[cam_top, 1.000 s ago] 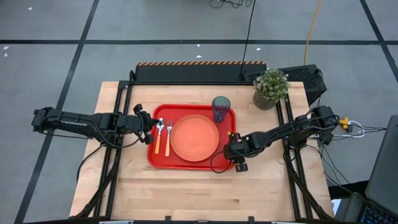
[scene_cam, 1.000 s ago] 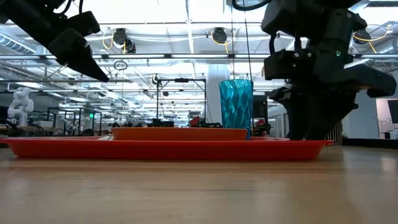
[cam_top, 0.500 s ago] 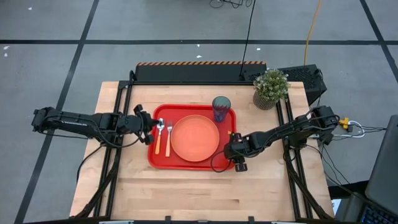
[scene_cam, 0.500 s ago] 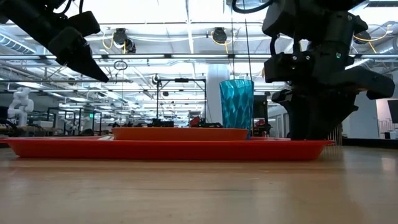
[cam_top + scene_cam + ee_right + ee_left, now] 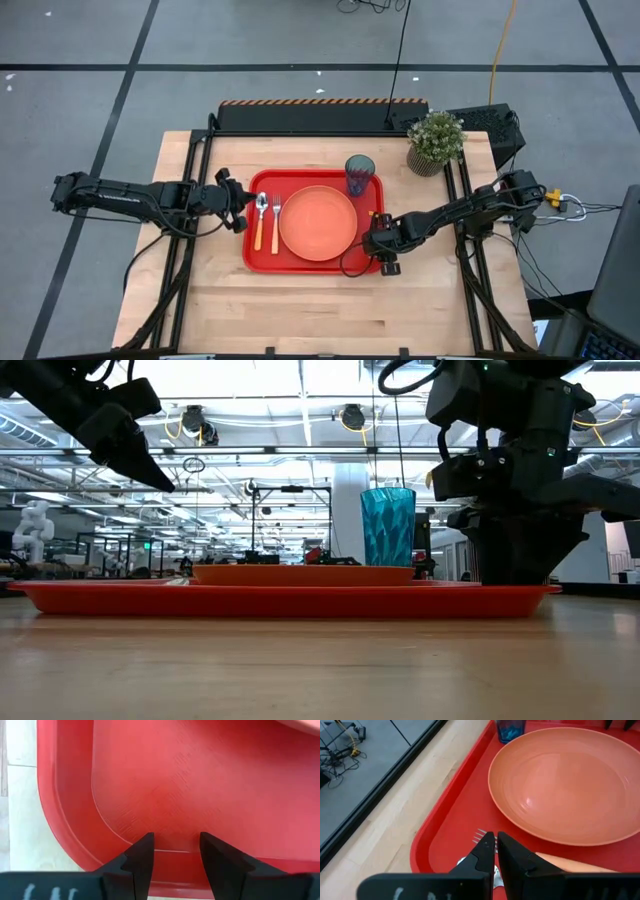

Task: Pick and place plate/cup/fork/spoon on tray
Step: Adjust the orange tray on the table, then return to Home Position

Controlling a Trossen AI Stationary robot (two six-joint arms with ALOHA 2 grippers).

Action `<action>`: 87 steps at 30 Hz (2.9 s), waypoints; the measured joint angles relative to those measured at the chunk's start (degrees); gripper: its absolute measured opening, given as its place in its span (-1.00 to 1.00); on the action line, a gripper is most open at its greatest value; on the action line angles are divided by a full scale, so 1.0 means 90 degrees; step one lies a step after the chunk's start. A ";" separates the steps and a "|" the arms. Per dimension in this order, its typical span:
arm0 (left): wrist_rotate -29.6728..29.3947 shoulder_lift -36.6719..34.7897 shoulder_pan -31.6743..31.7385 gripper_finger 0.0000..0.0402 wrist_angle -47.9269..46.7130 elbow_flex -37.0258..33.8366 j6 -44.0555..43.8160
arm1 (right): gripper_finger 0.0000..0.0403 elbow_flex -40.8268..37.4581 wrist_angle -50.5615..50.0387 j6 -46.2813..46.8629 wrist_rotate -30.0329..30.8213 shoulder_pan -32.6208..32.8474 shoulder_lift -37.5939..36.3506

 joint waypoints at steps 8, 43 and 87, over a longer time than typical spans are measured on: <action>0.0000 0.0000 -0.0037 -0.87 0.0141 0.0000 0.0004 | -0.24 -0.0005 0.0114 -0.0044 0.0327 0.0002 -0.0544; 0.1171 -0.4179 -0.0435 -0.87 0.3325 -0.2887 0.0719 | -0.71 -0.4034 0.2711 -0.0379 0.1592 -0.0115 -0.8555; 0.2603 -0.4177 0.0211 -0.92 0.2960 -0.3096 0.1287 | -1.00 -0.5416 0.3743 -0.0411 0.0463 -0.0221 -1.0099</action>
